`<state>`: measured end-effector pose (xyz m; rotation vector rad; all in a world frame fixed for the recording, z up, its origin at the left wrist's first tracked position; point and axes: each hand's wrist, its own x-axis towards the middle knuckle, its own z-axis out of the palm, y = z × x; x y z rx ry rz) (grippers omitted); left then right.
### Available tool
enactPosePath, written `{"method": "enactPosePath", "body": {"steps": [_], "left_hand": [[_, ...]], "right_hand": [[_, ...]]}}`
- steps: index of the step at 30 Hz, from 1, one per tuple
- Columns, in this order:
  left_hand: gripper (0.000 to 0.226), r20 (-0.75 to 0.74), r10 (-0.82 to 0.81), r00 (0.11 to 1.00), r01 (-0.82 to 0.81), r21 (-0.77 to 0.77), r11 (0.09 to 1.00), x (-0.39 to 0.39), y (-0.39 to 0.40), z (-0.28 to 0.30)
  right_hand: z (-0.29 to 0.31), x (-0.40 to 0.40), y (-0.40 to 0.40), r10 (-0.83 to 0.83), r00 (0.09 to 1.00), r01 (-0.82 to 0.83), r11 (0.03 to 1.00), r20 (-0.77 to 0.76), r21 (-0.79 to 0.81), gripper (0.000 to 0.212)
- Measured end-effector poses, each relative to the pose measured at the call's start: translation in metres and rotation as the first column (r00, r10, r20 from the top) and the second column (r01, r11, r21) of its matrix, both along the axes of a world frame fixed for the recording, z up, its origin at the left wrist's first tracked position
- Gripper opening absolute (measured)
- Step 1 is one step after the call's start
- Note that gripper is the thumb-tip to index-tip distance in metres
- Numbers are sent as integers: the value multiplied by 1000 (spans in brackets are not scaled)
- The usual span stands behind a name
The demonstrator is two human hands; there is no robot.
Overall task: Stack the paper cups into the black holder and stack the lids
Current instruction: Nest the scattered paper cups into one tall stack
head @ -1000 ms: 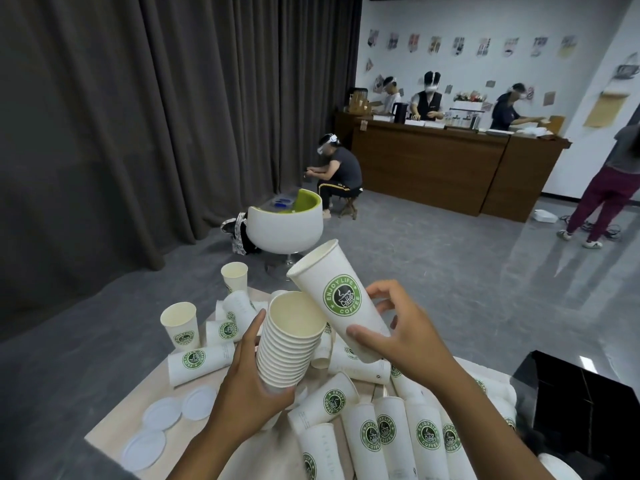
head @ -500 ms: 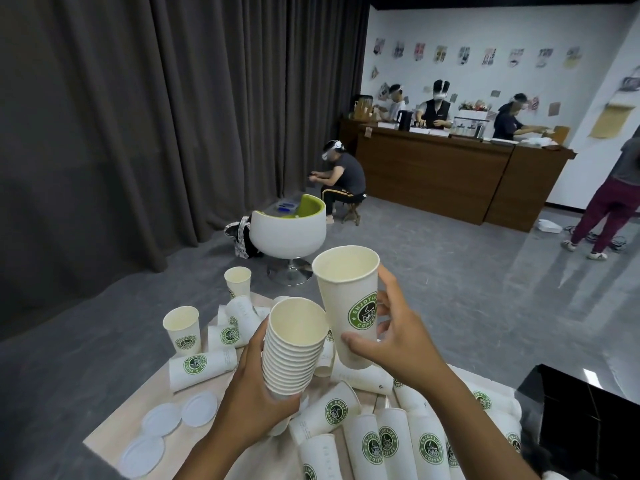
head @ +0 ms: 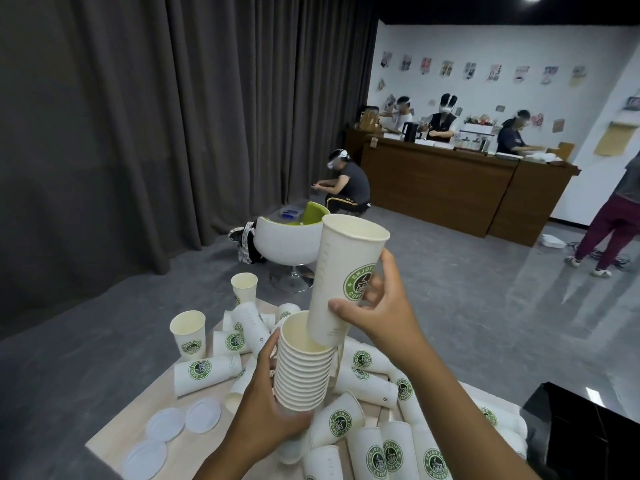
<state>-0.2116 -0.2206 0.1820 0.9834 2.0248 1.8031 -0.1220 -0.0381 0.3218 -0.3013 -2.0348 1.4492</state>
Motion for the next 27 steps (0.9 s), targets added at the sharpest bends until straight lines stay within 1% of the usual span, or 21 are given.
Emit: {"method": "enactPosePath", "body": {"steps": [3,6,8,10,12,15,18,21,24,27], "left_hand": [[123,38,1,999,-1,1,1000,-8,-2,0],[117,75,-16,997,15,13,1000,-16,-4,0],[116,53,-5,999,5,7,1000,-24,-6,-2],[119,39,-12,999,12,-14,1000,-34,-11,-4],[124,40,-34,999,36,-32,999,-44,-16,-4],[125,49,-58,997,60,-31,998,-61,-22,-9],[123,70,-56,996,57,-10,998,-76,-28,-12],[121,72,-63,995,64,1,998,-92,-34,-17],[123,69,-99,993,101,-16,995,-106,-41,-21],[119,74,-130,989,130,16,991,-115,-47,-23]], "right_hand": [[-9,-12,-13,22,999,-22,1000,32,19,101],[-17,-23,-23,43,998,-44,998,53,34,102],[-23,-31,-28,35,997,-37,999,62,35,101],[-28,-39,-35,19,997,-24,997,79,72,100],[-29,-47,-40,3,995,-16,992,104,129,102],[-28,-58,-46,-31,992,8,983,124,186,106],[-28,-69,-51,-60,992,37,979,112,201,112],[-29,-78,-57,-46,992,19,974,114,225,113],[-32,-88,-68,-28,988,-16,960,153,278,107],[-45,-98,-83,-33,980,-32,947,194,321,93]]}}
